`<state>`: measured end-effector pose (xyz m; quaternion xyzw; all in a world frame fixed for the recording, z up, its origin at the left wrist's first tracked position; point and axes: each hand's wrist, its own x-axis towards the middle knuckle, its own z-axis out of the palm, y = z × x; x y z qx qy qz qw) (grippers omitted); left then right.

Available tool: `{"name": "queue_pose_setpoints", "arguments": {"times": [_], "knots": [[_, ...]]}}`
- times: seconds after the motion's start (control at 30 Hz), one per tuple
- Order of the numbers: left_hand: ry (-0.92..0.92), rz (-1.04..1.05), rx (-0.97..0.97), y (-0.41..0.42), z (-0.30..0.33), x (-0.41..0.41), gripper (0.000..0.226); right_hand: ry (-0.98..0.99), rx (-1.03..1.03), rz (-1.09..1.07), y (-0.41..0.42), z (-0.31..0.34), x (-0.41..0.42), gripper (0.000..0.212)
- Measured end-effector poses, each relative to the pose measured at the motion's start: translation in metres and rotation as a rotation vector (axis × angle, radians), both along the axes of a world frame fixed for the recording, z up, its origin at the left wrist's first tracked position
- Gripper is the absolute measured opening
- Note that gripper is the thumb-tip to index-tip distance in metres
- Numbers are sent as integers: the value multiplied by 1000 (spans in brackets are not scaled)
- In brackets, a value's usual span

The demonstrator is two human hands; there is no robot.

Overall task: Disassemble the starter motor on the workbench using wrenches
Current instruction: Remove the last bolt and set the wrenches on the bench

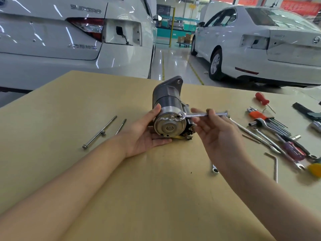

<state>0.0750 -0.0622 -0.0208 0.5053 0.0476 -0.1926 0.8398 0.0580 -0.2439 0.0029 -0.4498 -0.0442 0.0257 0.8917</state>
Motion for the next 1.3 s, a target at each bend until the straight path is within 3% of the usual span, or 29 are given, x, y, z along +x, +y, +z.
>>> {"name": "queue_pose_setpoints", "arguments": {"times": [0.23, 0.53, 0.7, 0.8, 0.9, 1.07, 1.23, 1.3], "knots": [[-20, -3, -4, -1, 0, -2, 79, 7, 99, 95, 1, -12, -2, 22], [-19, -22, 0, 0, -2, -1, 78, 80, 118, 61, 4, -13, -8, 24], [-31, -40, -2, 2, -3, 1, 77, 14, 78, -3, 5, -11, -10, 12], [-30, -31, -8, 1, -3, 0, 77, -151, -192, -46, 3, 8, -4, 10], [-31, -23, -40, 1, -4, 1, 72, -361, -665, 38, 5, 47, 8, 8], [-1, 9, -71, 2, -5, 2, 47, -944, -1399, 190, 38, 84, 16, 7], [-46, 26, -41, 3, -5, 1, 37, -1258, -1768, 290, 61, 70, 14, 21], [-61, 19, -24, 3, -5, 1, 34, -1316, -1727, 247, 61, 61, 13, 23]]}}
